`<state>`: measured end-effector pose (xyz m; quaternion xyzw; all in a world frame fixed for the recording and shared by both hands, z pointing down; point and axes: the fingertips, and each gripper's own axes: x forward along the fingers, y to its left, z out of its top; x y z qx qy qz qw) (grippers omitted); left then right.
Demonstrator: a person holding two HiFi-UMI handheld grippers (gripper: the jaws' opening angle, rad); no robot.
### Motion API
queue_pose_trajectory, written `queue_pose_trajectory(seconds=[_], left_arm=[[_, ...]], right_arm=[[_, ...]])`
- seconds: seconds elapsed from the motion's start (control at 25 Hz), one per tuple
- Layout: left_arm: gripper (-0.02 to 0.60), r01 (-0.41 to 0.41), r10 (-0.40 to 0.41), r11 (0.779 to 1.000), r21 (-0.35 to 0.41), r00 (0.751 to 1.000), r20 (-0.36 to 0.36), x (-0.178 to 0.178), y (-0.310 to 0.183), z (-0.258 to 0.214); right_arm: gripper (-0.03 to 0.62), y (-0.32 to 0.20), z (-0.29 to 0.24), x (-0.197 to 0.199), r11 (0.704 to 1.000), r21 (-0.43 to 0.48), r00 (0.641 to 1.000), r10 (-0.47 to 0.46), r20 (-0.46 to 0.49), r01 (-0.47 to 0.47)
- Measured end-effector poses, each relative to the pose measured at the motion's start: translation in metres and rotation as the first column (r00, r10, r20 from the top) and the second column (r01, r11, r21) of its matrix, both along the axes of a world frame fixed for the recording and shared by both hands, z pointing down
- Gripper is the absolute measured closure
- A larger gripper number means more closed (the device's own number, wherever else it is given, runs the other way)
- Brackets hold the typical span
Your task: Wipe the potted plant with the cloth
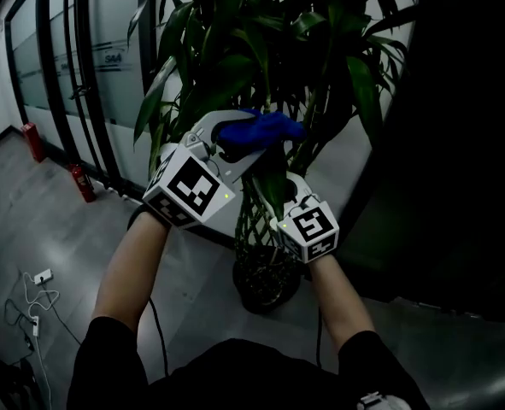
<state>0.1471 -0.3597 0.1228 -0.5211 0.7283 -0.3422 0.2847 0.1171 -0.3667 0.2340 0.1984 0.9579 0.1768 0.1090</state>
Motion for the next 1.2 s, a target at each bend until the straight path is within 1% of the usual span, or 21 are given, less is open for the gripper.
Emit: queue_pose_trajectory(seconds=[0.16, 0.28, 0.52, 0.64, 0.8, 0.88, 1.0, 1.08, 1.2], left_arm=[[0.425, 0.028, -0.026, 0.995, -0.100, 0.999, 0.021, 0.000, -0.006, 0.023], [0.425, 0.031, -0.029, 0.989, -0.142, 0.999, 0.019, 0.001, -0.008, 0.037], [0.425, 0.026, -0.021, 0.981, -0.191, 0.999, 0.030, 0.010, -0.011, 0.053], [0.425, 0.022, -0.012, 0.973, -0.228, 0.999, 0.046, 0.015, -0.011, 0.060], [0.425, 0.021, -0.008, 0.960, -0.279, 0.999, 0.048, 0.017, -0.010, 0.069], [0.425, 0.033, -0.013, 0.954, -0.297, 0.997, 0.071, 0.017, -0.010, 0.072], [0.425, 0.043, -0.012, 0.946, -0.322, 0.995, 0.098, 0.022, -0.009, 0.078], [0.425, 0.034, -0.003, 0.942, -0.334, 0.996, 0.091, 0.026, -0.007, 0.082], [0.426, 0.020, 0.004, 0.941, -0.338, 0.998, 0.071, 0.029, -0.005, 0.086]], right_arm=[[0.553, 0.000, 0.004, 0.007, 1.000, 0.017, 1.000, -0.007, 0.013, 0.007], [0.553, 0.000, 0.003, 0.012, 0.999, 0.039, 0.999, -0.003, 0.032, 0.002], [0.553, 0.003, -0.008, 0.024, 1.000, 0.006, 0.998, -0.022, 0.056, 0.022], [0.553, 0.002, -0.006, 0.023, 1.000, 0.031, 0.998, 0.002, 0.065, -0.004], [0.553, 0.001, 0.000, 0.018, 0.997, 0.074, 0.998, 0.020, 0.067, -0.025], [0.553, 0.001, 0.004, 0.017, 0.996, 0.087, 0.998, 0.020, 0.065, -0.026], [0.553, 0.007, 0.006, 0.019, 0.999, 0.049, 0.999, -0.016, 0.046, 0.014], [0.553, 0.008, 0.009, 0.021, 0.999, 0.033, 0.999, -0.023, 0.033, 0.022], [0.553, 0.008, 0.013, 0.023, 0.999, 0.043, 1.000, -0.022, 0.022, 0.021]])
